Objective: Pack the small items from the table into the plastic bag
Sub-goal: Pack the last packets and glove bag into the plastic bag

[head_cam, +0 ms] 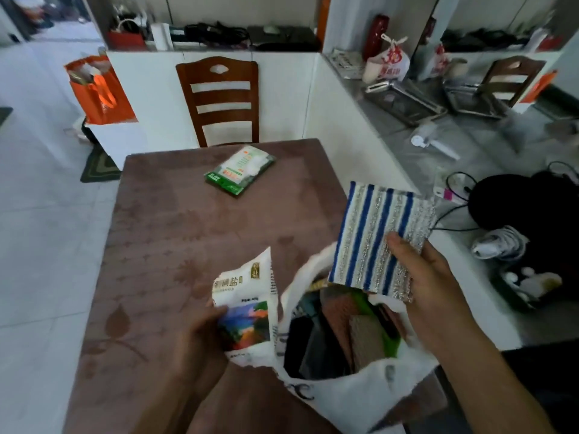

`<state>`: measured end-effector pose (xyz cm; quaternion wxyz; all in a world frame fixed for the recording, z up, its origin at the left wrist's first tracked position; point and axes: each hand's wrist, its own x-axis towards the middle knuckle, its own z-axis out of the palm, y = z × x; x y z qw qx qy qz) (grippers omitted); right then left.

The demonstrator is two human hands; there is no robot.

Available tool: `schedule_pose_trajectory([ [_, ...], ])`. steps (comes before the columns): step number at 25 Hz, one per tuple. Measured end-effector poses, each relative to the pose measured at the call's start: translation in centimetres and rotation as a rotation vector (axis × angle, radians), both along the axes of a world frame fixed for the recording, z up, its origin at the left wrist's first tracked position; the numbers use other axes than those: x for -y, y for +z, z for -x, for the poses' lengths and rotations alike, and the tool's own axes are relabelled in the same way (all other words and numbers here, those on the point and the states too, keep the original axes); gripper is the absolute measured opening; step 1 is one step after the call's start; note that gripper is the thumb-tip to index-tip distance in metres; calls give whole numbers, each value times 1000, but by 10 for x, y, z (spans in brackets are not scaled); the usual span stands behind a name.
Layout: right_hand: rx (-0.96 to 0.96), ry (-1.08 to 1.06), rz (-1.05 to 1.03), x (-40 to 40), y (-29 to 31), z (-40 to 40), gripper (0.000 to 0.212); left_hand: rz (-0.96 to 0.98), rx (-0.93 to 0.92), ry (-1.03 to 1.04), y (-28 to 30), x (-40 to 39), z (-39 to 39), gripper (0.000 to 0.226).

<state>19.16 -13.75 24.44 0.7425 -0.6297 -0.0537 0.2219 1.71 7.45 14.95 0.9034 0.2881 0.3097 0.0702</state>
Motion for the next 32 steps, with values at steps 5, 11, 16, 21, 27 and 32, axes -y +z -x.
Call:
schedule_pose_trajectory([
  [5, -23, -40, 57, 88, -36, -7, 40, -364, -87, -183, 17, 75, -38, 44],
  [11, 38, -17, 12, 119, -43, -19, 47, -998, -126, -645, -6, 94, -107, 50],
  [16, 41, 85, 140, 105, -63, -20, 37, -1585, -199, -922, -54, 104, -123, 61],
  [21, -14, 403, 425, 80, -86, -22, 31, -1847, -237, -538, -44, 107, -112, 65],
  [27, 279, 756, 956, 60, -118, -23, 41, -1933, -275, 97, -3, 84, -92, 31],
  [32, 476, 668, 1220, 57, -101, -18, 70, -1794, -651, -85, -4, 52, -100, 41],
])
